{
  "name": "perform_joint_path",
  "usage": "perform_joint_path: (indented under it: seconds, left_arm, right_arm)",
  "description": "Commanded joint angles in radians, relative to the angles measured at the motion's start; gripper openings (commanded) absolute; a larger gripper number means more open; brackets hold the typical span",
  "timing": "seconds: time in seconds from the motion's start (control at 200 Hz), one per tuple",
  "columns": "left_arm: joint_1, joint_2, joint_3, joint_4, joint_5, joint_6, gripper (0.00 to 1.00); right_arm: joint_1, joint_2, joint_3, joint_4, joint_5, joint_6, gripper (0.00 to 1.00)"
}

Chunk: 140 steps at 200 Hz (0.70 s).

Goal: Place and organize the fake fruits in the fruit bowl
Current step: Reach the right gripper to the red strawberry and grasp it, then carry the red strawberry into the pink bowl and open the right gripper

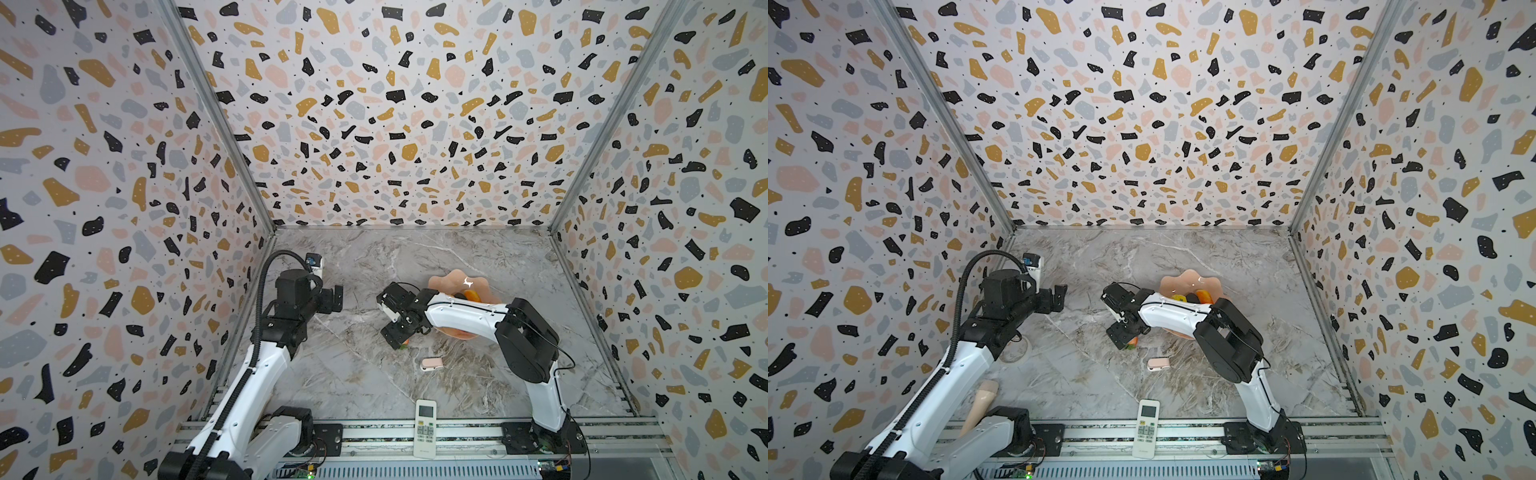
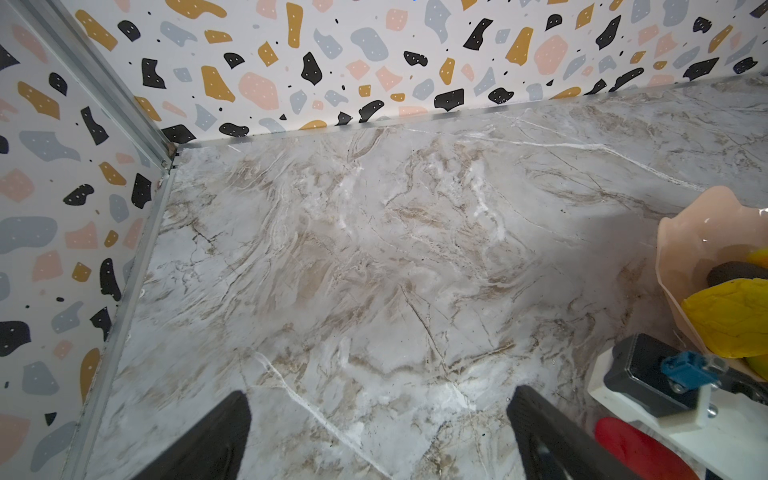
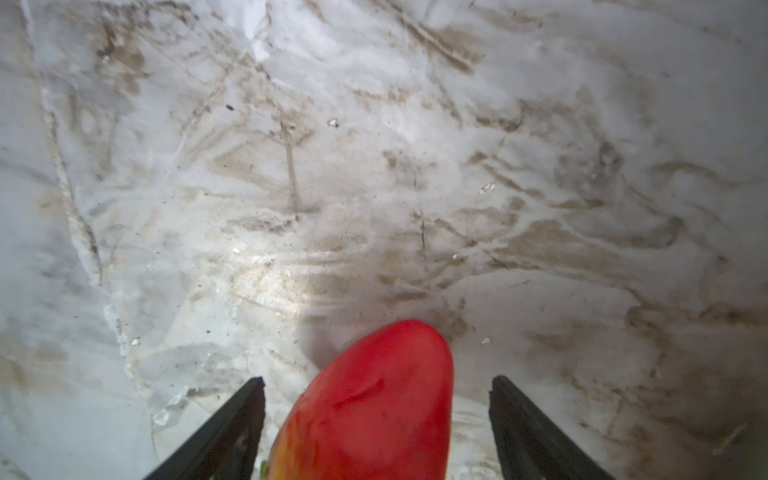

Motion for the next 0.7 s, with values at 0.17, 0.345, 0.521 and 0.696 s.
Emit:
perform_joint_path:
  seconds: [0.17, 0.345, 0.521, 0.696]
  left_arm:
    - [0.006, -0.017, 0.012, 0.023, 0.008, -0.001, 0.99]
    - [0.005, -0.020, 0.010, 0.023, 0.006, 0.000, 1.00]
    - [0.005, -0.022, 0.010, 0.023, 0.006, 0.001, 1.00]
    - [0.005, -0.024, 0.010, 0.023, 0.006, 0.000, 1.00]
  right_arm:
    - [0.007, -0.040, -0.015, -0.030, -0.014, 0.013, 0.80]
    - [0.007, -0.043, -0.009, -0.022, -0.023, 0.009, 0.63]
    - [0.007, -0.056, -0.009, -0.019, -0.027, -0.005, 0.55]
    - [0.007, -0.077, -0.005, -0.006, -0.038, -0.028, 0.43]
